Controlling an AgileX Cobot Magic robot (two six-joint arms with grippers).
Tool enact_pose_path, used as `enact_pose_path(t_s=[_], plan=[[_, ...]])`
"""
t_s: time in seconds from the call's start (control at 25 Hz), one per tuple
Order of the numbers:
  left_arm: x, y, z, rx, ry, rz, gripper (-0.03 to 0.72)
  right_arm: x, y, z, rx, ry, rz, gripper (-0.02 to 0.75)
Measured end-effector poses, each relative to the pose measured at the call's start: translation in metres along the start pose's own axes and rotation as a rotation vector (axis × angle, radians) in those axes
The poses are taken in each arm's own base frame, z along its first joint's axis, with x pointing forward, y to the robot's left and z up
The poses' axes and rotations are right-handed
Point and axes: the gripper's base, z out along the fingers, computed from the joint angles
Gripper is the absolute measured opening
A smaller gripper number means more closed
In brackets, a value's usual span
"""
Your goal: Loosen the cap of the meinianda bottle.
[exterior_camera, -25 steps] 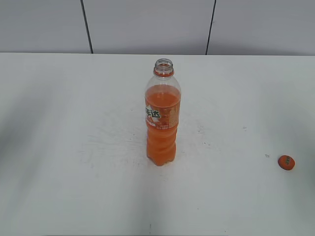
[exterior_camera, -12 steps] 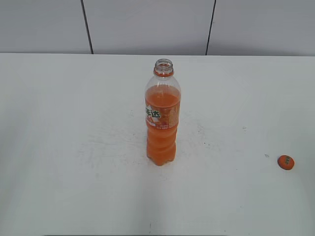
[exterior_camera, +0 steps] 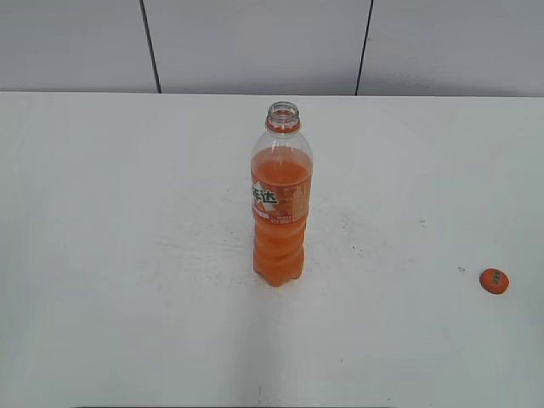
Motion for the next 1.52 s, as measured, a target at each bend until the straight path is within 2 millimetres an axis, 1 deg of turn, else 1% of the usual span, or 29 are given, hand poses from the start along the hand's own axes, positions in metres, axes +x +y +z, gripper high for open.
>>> enact_pose_path(t_s=[0.08,0.2,0.28,0.4,0.52,0.64,0.76,0.96,1.2,1.52], plan=[[0.003,0.0,-0.005,0.0,-0.035,-0.003,0.245,0.004,0.0,-0.005,0.008,-0.047,-0.008,0.463],[0.008,0.001,-0.013,0.0,-0.088,-0.007,0.244,0.005,0.0,-0.007,0.015,-0.057,-0.027,0.463],[0.012,0.002,-0.019,0.0,-0.131,-0.012,0.244,0.007,-0.001,-0.004,0.02,-0.046,-0.037,0.463],[0.017,0.001,-0.026,0.014,-0.18,-0.022,0.244,0.013,0.0,0.006,0.017,-0.007,-0.042,0.463],[0.017,0.0,-0.027,0.031,-0.181,-0.021,0.244,0.02,0.002,0.02,0.012,0.025,-0.047,0.463],[0.017,-0.001,-0.027,0.036,-0.181,-0.022,0.244,0.015,0.002,0.024,0.02,-0.044,-0.05,0.463],[0.017,-0.001,-0.027,0.038,-0.181,-0.022,0.244,0.016,0.002,0.031,0.022,-0.066,-0.052,0.463],[0.017,-0.001,-0.027,0.032,-0.181,-0.025,0.244,0.015,0.002,0.031,0.029,-0.079,-0.056,0.463],[0.018,-0.004,-0.028,-0.091,-0.175,-0.093,0.244,0.014,0.002,0.031,0.026,-0.083,-0.04,0.463],[0.017,-0.006,-0.028,-0.077,-0.175,-0.107,0.244,0.014,0.002,0.031,0.022,-0.084,-0.004,0.463]])
